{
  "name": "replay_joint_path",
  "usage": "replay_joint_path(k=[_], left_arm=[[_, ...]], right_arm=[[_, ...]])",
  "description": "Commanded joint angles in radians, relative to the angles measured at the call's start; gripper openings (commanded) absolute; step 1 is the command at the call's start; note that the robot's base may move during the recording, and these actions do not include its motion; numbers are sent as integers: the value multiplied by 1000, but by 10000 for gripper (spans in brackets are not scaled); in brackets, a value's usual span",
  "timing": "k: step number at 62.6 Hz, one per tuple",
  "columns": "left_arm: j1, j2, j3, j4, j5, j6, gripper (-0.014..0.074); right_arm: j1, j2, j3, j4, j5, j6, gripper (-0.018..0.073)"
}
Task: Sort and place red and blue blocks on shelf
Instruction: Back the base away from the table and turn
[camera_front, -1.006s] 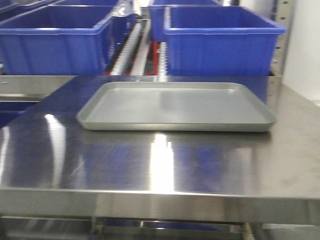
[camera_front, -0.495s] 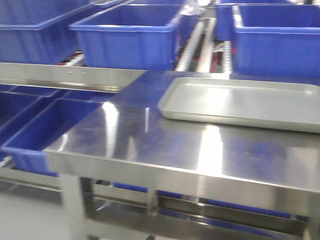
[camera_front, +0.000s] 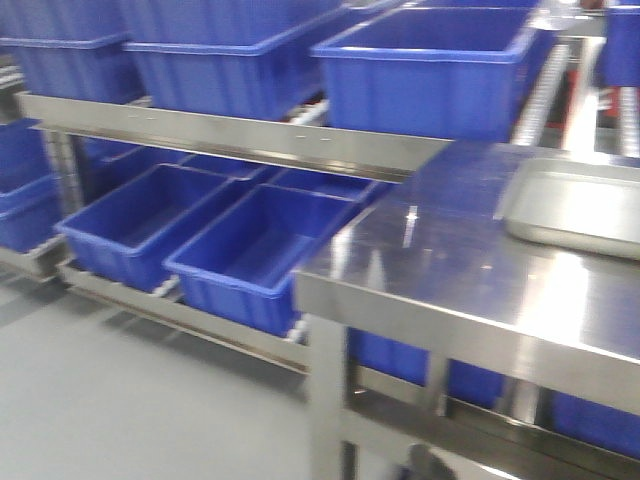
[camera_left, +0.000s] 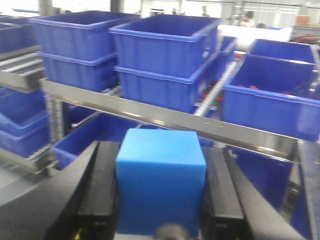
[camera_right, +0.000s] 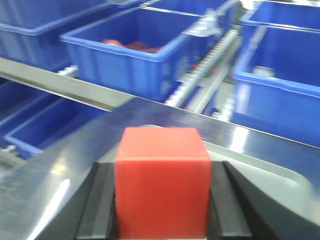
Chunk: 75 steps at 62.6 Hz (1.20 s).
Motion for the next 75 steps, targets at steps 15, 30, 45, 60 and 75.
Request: replay_joint_path(k=[15,30,45,60,75], left_arm=[[3,6,-27,-8,-95,-5,125],[3,6,-27,-8,-95,-5,125],[3,6,-27,-8,-95,-5,125],[3,6,-27,-8,-95,-5,125],[3,6,-27,-8,-95,-5,125]], right_arm=[[-7,3,-29,-3,-95,-8,48],[-7,3,-29,-3,-95,-8,48],[-7,3,-29,-3,-95,-8,48],[-7,3,-29,-3,-95,-8,48],[-7,3,-29,-3,-95,-8,48]])
